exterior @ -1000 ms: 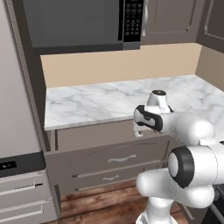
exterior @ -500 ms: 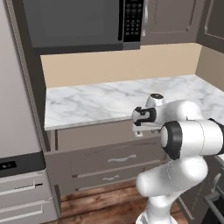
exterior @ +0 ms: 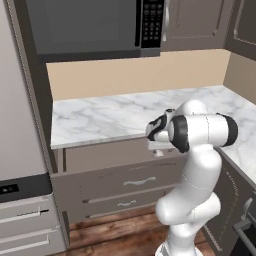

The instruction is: Restock the sink supplies by placing the sponge and soap dispenser on the counter and next to the sink. Make sure the soap dispenser is upright.

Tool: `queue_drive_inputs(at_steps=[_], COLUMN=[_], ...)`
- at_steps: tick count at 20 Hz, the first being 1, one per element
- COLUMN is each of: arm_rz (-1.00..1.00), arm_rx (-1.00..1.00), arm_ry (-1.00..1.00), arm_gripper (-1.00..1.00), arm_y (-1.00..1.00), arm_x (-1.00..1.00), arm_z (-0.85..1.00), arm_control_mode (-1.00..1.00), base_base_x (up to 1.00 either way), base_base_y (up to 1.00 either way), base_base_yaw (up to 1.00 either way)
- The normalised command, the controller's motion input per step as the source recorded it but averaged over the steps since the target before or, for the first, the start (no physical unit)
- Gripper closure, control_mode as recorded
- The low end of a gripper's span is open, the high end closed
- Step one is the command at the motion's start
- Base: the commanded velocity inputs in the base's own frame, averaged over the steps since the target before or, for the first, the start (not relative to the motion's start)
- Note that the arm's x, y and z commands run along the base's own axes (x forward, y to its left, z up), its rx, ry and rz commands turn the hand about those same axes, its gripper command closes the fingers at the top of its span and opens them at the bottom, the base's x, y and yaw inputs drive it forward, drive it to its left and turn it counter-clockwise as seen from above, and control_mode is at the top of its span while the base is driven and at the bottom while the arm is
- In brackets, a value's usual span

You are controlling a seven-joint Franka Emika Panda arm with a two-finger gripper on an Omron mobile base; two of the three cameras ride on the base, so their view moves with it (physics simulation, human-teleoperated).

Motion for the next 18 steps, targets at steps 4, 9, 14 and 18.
queue_drive_inputs(at_steps=[4,9,14,18], arm_rz=[0.00,0.00,0.00,0.01], arm_rx=[0.01,0.00,0.00,0.00], arm_ry=[0.04,0.00,0.00,0.01], arm_gripper=[-1.00,-1.00,-1.00,-1.00], arm_y=[-0.07,-0.13,-0.02,0.00], arm_x=[0.48,0.29,0.16,0.01], arm_z=[-0.57,-0.31,-0.30,-0.54], arm_control_mode=[-1.00,-1.00,-1.00,-1.00], base_base_x=[0.00,0.00,0.00,0.00], base_base_y=[0.00,0.00,0.00,0.00], base_base_yaw=[0.00,0.00,0.00,0.00])
